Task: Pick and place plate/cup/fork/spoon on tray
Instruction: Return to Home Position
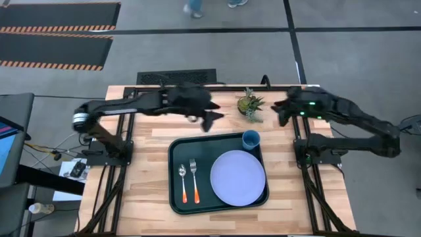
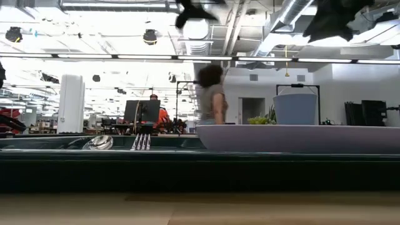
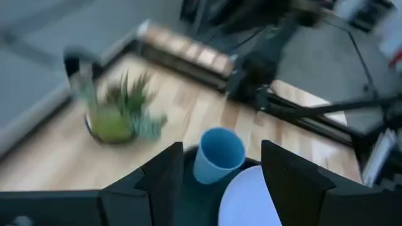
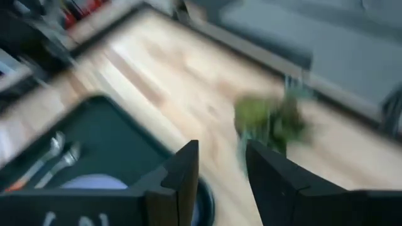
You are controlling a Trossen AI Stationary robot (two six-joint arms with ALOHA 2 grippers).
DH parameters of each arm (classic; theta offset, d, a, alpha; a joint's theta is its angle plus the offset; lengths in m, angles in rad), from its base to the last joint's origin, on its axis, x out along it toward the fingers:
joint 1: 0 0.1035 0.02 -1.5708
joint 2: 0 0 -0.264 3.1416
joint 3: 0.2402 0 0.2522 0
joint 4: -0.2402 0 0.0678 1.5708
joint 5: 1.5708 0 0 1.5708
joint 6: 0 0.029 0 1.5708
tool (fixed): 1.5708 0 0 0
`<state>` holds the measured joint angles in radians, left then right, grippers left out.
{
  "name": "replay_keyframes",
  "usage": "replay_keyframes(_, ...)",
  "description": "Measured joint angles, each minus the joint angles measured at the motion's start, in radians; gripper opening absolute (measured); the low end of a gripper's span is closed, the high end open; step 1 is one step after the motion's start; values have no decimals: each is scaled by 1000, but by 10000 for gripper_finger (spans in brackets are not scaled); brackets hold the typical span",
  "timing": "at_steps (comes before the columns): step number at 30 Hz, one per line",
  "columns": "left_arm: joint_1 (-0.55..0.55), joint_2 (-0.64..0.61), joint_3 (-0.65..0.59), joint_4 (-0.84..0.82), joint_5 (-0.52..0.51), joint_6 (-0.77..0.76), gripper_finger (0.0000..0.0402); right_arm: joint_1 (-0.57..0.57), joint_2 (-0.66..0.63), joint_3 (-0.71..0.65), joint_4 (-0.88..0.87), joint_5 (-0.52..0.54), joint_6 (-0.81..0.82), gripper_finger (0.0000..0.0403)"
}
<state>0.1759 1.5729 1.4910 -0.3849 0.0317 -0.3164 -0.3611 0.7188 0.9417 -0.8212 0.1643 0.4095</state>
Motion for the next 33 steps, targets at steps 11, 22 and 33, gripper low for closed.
replay_keyframes(11,-107,-349,-3,-152,-231,233,197,-1,-411,-15,13,56,-88,146)
replay_keyframes(22,-136,-774,-618,321,-311,141,197,28,-687,-362,351,-88,-169,150)
replay_keyframes(33,-140,-1174,-1257,690,-333,-69,197,70,-652,-593,550,-140,-143,145)
